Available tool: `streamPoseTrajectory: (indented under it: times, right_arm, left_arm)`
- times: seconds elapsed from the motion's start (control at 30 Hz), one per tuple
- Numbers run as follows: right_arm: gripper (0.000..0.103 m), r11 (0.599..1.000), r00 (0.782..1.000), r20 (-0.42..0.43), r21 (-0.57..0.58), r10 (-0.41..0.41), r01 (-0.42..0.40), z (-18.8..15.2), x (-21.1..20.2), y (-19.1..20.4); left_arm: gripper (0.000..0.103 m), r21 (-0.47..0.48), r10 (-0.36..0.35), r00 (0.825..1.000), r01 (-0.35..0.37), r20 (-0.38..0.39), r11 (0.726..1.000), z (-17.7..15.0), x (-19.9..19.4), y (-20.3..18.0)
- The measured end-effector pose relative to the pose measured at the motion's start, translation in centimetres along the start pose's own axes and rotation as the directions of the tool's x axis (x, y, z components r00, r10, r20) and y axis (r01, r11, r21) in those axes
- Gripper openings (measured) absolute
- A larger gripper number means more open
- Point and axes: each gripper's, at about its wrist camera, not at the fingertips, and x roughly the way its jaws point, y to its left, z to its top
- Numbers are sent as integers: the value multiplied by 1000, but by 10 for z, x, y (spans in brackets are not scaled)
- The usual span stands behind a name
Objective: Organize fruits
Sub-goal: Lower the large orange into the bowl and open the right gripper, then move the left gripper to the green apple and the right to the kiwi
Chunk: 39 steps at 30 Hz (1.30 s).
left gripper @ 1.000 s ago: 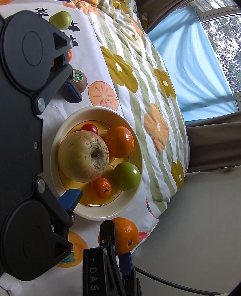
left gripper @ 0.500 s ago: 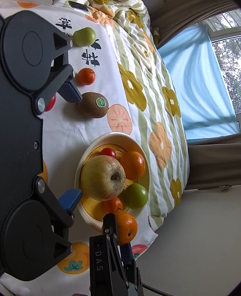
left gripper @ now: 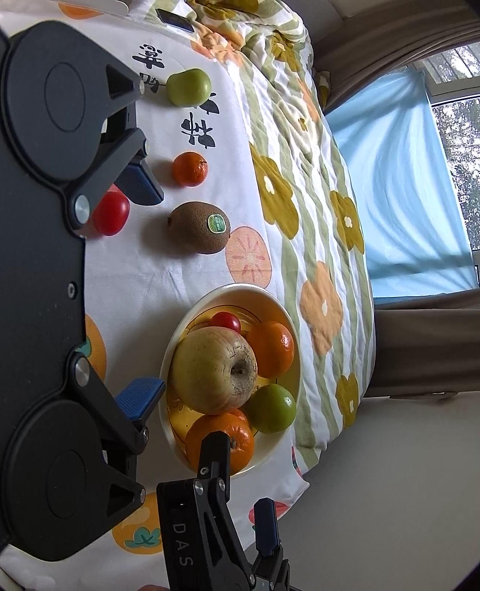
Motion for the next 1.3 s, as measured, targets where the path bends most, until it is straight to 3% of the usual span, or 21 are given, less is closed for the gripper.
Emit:
streamPoseTrajectory:
  times: [0.3,0.77,1.0,1.3]
  right_arm:
    - [103,999,1000,3,43,-5,4,3,-20,1]
    - [103,999,1000,20,40,20,-20,18,-73,21]
    - [103,997,998,17,42,59,-60,24,-83,43]
    - [103,995,998,25,73,60,-62,36,-73,89]
  left_arm:
    - [101,-34,37,999,-37,9,999,-1,-18,4]
    - [101,-74,123,987,-115,100,991,-3,-93,14]
    - [101,-114,178,976,-164,127,980,-6,-115,41]
    - [101,-121,199,971,-184,131,975,-12,-111,93]
